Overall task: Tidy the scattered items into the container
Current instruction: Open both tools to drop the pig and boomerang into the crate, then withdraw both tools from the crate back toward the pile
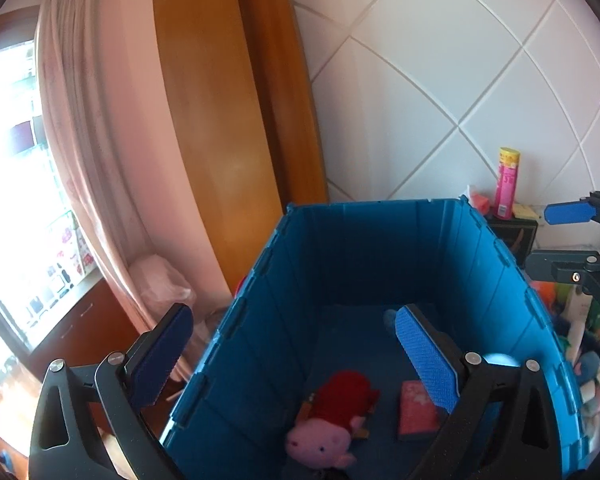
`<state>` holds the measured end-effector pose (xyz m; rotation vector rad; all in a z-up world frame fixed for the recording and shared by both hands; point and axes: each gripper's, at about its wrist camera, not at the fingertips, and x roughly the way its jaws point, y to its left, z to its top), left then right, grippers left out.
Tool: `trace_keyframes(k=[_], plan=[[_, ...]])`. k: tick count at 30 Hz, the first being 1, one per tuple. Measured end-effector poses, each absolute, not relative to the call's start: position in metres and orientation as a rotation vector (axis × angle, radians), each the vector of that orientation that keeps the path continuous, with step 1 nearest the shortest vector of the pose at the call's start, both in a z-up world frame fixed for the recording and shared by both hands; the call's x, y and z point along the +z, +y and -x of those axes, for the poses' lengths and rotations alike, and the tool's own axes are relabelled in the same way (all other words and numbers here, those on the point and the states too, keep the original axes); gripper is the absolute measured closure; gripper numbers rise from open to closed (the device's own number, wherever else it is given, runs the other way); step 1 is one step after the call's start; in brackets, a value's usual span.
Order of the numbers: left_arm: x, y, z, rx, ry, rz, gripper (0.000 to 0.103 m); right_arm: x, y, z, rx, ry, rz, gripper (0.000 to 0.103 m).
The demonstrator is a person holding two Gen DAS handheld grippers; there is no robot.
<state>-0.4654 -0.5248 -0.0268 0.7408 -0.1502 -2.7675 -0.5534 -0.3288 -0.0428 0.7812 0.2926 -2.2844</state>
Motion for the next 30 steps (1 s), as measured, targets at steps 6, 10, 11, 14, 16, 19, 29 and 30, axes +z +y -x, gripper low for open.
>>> trace_keyframes(k=[6,10,11,14,16,19,29,30], plan=[[-0.024,-0.512,0.464,-2.79,-0.143,-0.746,0.001,-0.042,-0.309,0.548,-2.312,0.262,-0.78,0.0],[-0.023,-0.495,0.466,-2.82,-0.17,-0.753,0.001,-0.041,-0.289,0.542,-2.333,0.238,-0.777,0.0],[-0.023,-0.488,0.466,-2.831,-0.18,-0.757,0.001,-0.04,-0.283,0.54,-2.34,0.23,-0.776,0.0],[-0.022,-0.465,0.469,-2.863,-0.215,-0.765,0.0,-0.042,-0.26,0.537,-2.374,0.213,-0.779,0.0],[-0.021,-0.448,0.47,-2.887,-0.239,-0.767,0.0,-0.044,-0.24,0.535,-2.405,0.191,-0.787,0.0],[-0.019,-0.419,0.469,-2.934,-0.27,-0.776,0.001,-0.047,-0.208,0.533,-2.443,0.154,-0.808,0.0],[-0.021,-0.302,0.473,-3.057,-0.386,-0.858,0.001,-0.063,-0.081,0.505,-2.572,0.058,-0.883,0.0],[-0.023,-0.291,0.474,-3.067,-0.399,-0.864,0.001,-0.066,-0.066,0.503,-2.585,0.049,-0.899,0.0]])
